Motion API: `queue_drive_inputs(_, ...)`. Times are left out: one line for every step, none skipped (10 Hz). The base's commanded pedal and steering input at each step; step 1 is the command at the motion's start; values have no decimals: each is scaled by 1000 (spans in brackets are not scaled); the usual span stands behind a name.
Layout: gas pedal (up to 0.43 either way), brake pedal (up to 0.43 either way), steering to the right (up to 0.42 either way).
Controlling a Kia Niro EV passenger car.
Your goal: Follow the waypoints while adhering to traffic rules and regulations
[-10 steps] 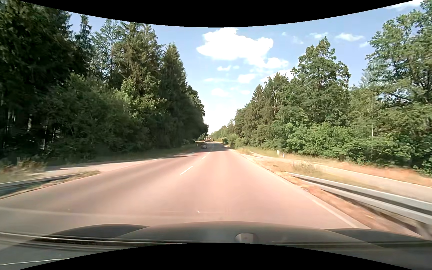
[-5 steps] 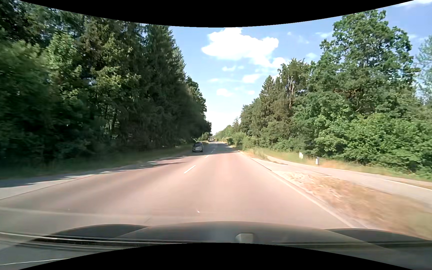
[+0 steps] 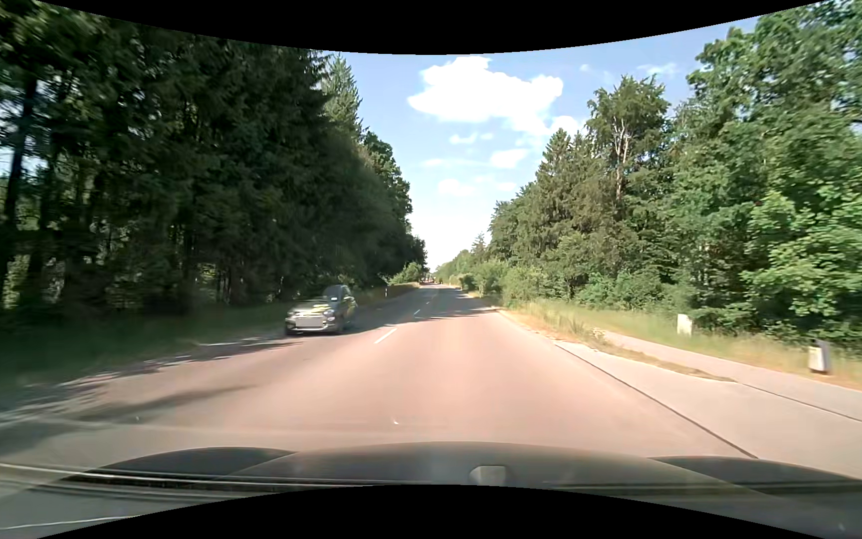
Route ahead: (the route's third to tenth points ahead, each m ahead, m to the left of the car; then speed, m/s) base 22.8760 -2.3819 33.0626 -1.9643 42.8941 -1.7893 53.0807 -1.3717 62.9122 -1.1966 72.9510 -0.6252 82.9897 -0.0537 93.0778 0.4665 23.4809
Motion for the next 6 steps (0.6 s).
queue_drive_inputs(157,6,-8)
queue_drive_inputs(157,6,-8)
queue_drive_inputs(157,6,-8)
queue_drive_inputs(157,6,-8)
queue_drive_inputs(157,6,-8)
queue_drive_inputs(157,6,-8)
